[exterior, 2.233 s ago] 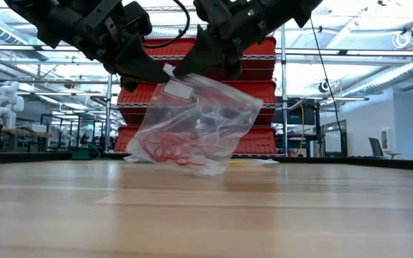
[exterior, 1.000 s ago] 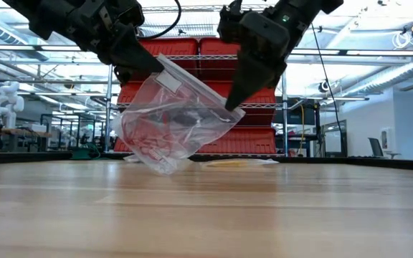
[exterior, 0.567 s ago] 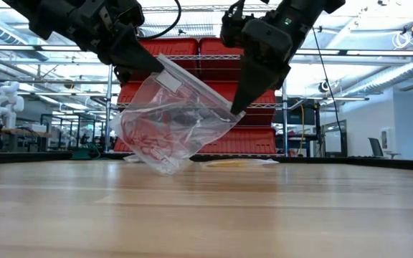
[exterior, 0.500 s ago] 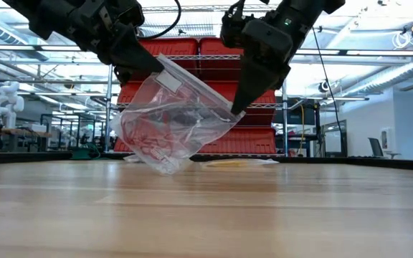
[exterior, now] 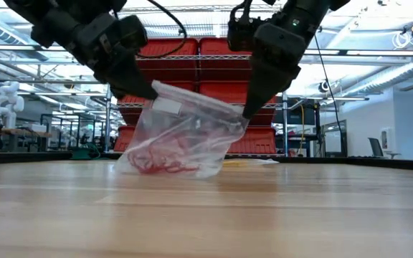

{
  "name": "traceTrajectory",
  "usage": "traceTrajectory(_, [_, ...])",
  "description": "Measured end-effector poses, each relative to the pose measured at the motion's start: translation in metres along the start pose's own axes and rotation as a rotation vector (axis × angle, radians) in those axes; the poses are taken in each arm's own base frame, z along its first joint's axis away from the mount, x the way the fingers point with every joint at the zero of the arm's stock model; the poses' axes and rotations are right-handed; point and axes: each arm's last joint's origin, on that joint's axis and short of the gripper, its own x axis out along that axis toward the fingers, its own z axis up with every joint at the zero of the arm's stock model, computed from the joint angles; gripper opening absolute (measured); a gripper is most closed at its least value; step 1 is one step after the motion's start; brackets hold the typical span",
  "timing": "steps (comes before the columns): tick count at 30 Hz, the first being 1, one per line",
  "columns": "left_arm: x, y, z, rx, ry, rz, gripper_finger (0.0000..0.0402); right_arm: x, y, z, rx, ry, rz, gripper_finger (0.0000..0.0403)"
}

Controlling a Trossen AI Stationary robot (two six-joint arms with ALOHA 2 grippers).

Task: Sort rubber bands
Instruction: Close the transparent zip bag, then move the transparent zip bags to the center of the table

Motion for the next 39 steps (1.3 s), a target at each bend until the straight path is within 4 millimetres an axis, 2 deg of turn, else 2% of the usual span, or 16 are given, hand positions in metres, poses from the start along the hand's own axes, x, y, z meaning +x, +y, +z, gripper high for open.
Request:
traceTrajectory(5, [0.012, 0.002, -0.007, 0.0, 0.043, 0.029, 0.0024, 0.0, -0.001, -0.003, 0.002, 0.031, -0.008, 0.015])
traceTrajectory(11, [0.023, 0.002, -0.006, 0.0, 0.001, 0.026, 0.0032, 0.0, -0.001, -0.007, 0.0, 0.072, 0.004, 0.0151])
traceTrajectory(18, [0.024, 0.002, -0.006, -0.001, -0.002, 0.013, 0.0111, 0.0, 0.0, -0.002, 0.014, 0.029, 0.018, 0.0151])
traceTrajectory(21, [0.024, 0.004, -0.007, 0.005, -0.001, 0.076, 0.0146, 0.0, 0.0, 0.0, 0.017, 0.005, 0.008, 0.0151])
traceTrajectory(24, [0.024, 0.01, -0.01, 0.009, 0.032, 0.164, 0.0157, 0.0, -0.002, -0.002, -0.007, 0.009, -0.068, 0.0141])
traceTrajectory(27, [0.023, 0.018, -0.014, -0.014, 0.077, 0.206, 0.0149, -0.001, -0.009, -0.007, -0.032, 0.045, -0.175, 0.011])
traceTrajectory(32, [0.021, 0.03, -0.014, -0.034, 0.087, 0.268, 0.0111, 0.01, -0.034, -0.016, -0.019, 0.084, -0.289, 0.002])
traceTrajectory(36, [0.019, 0.046, -0.012, -0.023, 0.087, 0.319, 0.0069, 0.028, -0.067, -0.019, 0.061, 0.046, -0.316, 0.0007])
traceTrajectory(39, [0.018, 0.056, -0.011, -0.031, 0.091, 0.31, 0.0031, 0.039, -0.097, -0.015, 0.155, -0.05, -0.295, 0.0001])
